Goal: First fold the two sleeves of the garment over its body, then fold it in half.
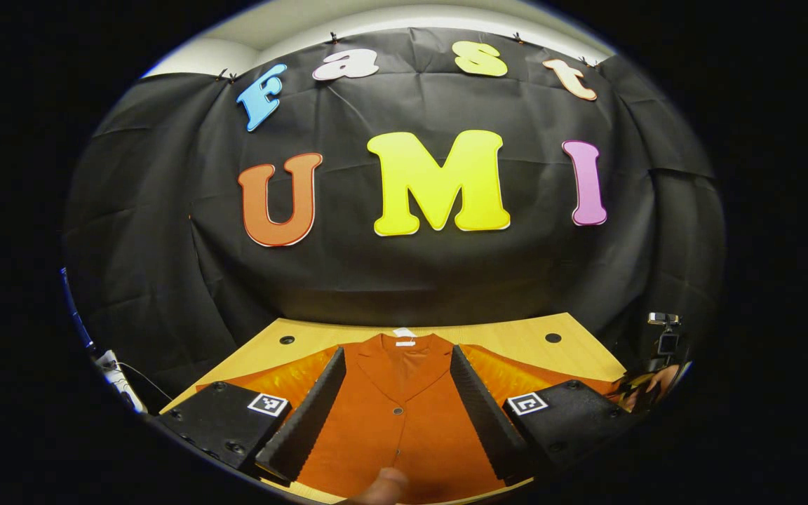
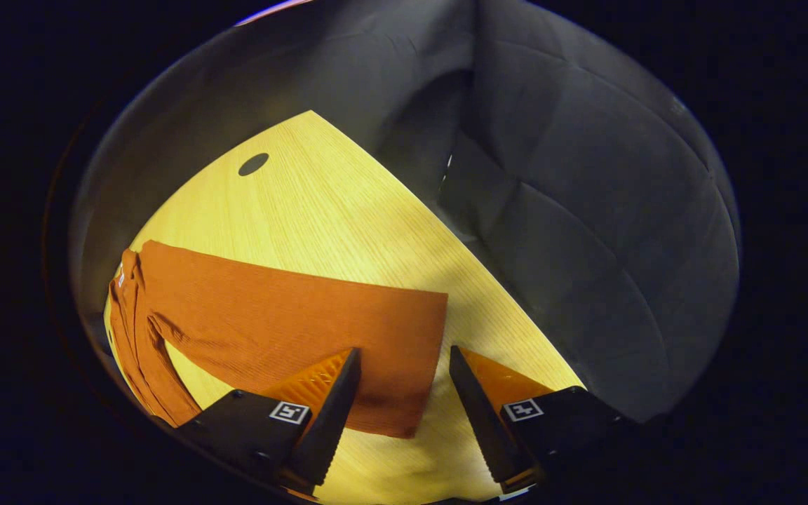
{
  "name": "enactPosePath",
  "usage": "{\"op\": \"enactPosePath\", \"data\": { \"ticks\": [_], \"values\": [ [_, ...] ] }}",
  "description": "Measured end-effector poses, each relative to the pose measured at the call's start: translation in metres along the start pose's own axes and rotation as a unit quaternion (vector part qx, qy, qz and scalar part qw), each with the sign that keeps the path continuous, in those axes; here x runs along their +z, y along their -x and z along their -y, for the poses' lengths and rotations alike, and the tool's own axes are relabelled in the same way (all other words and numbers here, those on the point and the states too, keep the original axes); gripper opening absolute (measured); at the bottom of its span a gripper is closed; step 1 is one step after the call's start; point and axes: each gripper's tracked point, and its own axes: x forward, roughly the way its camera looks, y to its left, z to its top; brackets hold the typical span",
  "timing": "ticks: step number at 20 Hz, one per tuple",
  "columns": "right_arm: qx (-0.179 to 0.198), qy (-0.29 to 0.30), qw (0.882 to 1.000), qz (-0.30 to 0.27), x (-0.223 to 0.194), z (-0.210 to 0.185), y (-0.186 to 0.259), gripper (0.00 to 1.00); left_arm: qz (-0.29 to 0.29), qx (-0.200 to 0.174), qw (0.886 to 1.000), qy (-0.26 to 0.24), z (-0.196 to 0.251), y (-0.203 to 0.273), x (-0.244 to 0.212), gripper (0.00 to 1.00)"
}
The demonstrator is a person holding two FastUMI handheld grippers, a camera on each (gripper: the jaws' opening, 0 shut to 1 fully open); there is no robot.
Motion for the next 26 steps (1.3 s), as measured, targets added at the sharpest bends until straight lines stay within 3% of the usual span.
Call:
{"op": "enactPosePath", "data": {
  "ticks": [1, 2, 5, 6, 9, 11, 12, 16, 23, 24, 25, 26],
  "values": [
    [-0.008, 0.001, 1.0, -0.011, 0.0, 0.001, 0.0, 0.84, -0.002, -0.001, 1.0, 0.002, -0.002, -0.001, -0.001, 0.98],
    [-0.004, -0.009, 1.0, -0.02, 0.003, -0.004, 0.0, 0.74, -0.004, -0.001, 1.0, 0.002, -0.005, -0.001, -0.004, 0.98],
    [0.006, -0.023, 0.999, -0.047, 0.003, -0.006, 0.0, 0.7, -0.013, 0.005, 1.0, -0.007, -0.017, -0.004, -0.012, 0.98],
    [0.005, -0.029, 0.998, -0.053, 0.004, -0.008, 0.001, 0.6, -0.018, 0.009, 1.0, -0.007, -0.022, -0.004, -0.016, 0.98],
    [0.0, -0.037, 0.997, -0.074, 0.003, -0.006, 0.001, 0.6, -0.03, 0.016, 0.999, 0.003, -0.033, -0.007, -0.023, 0.98],
    [-0.001, -0.032, 0.995, -0.097, 0.001, -0.008, -0.001, 0.24, -0.033, 0.02, 0.999, 0.004, -0.039, -0.008, -0.026, 0.97],
    [0.0, -0.022, 0.994, -0.11, 0.002, -0.007, -0.001, 0.32, -0.033, 0.019, 0.999, 0.003, -0.04, -0.009, -0.027, 0.97],
    [0.026, -0.03, 0.984, -0.172, 0.003, -0.02, 0.001, 0.31, -0.042, 0.021, 0.999, -0.006, -0.047, -0.011, -0.038, 0.98],
    [0.064, -0.07, 0.976, -0.196, 0.008, -0.023, 0.0, 0.31, -0.05, 0.022, 0.998, 0.0, -0.059, -0.016, -0.045, 0.98],
    [0.051, -0.076, 0.976, -0.198, 0.001, -0.019, -0.024, 0.31, -0.053, 0.023, 0.998, 0.002, -0.06, -0.016, -0.046, 0.98],
    [0.052, -0.096, 0.974, -0.2, 0.009, -0.015, 0.003, 0.18, -0.054, 0.024, 0.998, 0.004, -0.062, -0.018, -0.047, 0.98],
    [0.051, -0.102, 0.973, -0.202, 0.005, -0.015, -0.001, 0.05, -0.055, 0.023, 0.998, 0.005, -0.062, -0.019, -0.047, 0.98]
  ]
}}
